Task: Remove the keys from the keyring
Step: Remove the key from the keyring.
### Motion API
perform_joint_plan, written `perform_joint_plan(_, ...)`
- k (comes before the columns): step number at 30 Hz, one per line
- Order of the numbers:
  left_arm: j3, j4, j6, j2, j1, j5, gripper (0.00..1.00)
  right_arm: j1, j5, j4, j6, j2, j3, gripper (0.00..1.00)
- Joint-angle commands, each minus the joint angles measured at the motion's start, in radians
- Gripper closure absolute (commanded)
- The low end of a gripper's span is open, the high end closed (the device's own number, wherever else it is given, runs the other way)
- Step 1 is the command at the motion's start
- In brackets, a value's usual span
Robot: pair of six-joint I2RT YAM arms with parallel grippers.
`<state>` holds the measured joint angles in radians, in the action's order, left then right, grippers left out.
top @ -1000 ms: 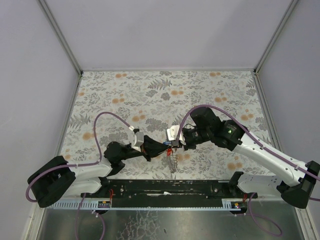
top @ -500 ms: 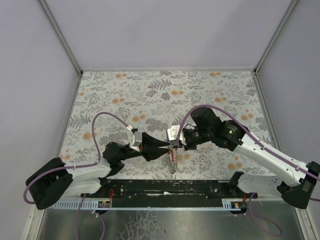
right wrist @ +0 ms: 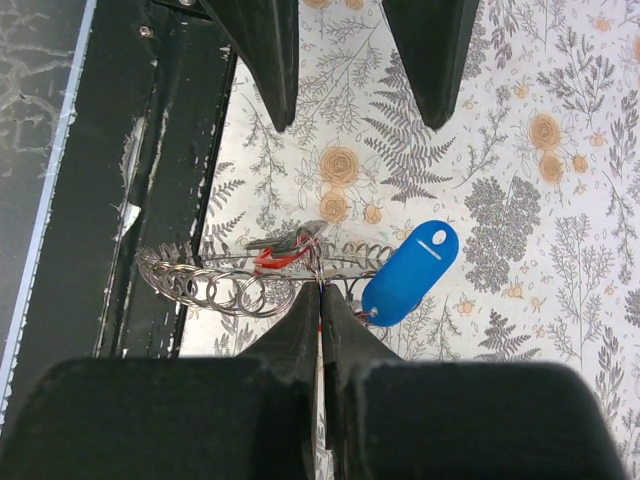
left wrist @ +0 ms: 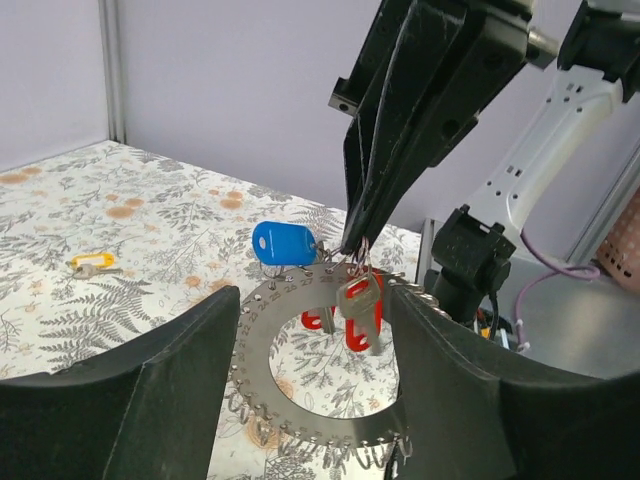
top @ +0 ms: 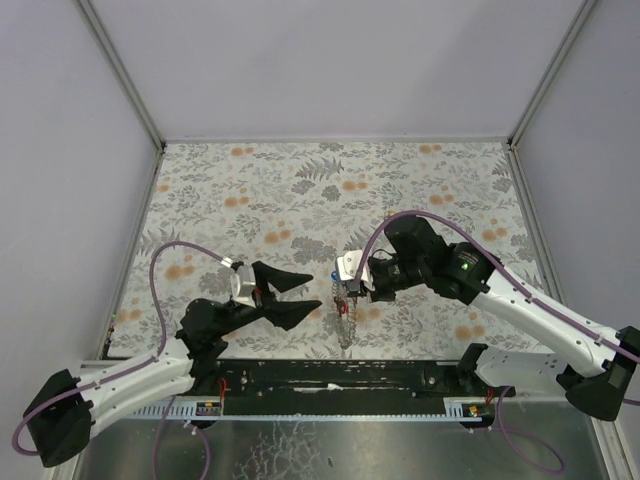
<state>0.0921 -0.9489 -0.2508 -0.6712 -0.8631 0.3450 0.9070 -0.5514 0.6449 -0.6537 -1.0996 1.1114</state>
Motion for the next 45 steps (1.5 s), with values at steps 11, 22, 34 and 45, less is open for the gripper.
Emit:
perform_joint_plan(11,0.099,0.109,-0.196,-0.142,-0.005,0.066,0.46,0.002,0.035,-0.051,-0.001,0.017,0.005,1.00)
perform_joint_plan(22,0.149,0.111,-0.194,-0.237,-0.007,0.088,0.46,0.003,0.028,-0.050,-0.001,0.012,0.004,1.00)
perform_joint_plan(34,0.171,0.035,-0.234,-0.300,-0.013,0.147,0.47,0.002,0.026,-0.053,0.002,0.014,-0.006,1.00)
perform_joint_plan(45,0.189,-0.019,-0.253,-0.351,-0.022,0.185,0.53,0.001,0.023,-0.058,0.005,0.013,-0.011,1.00)
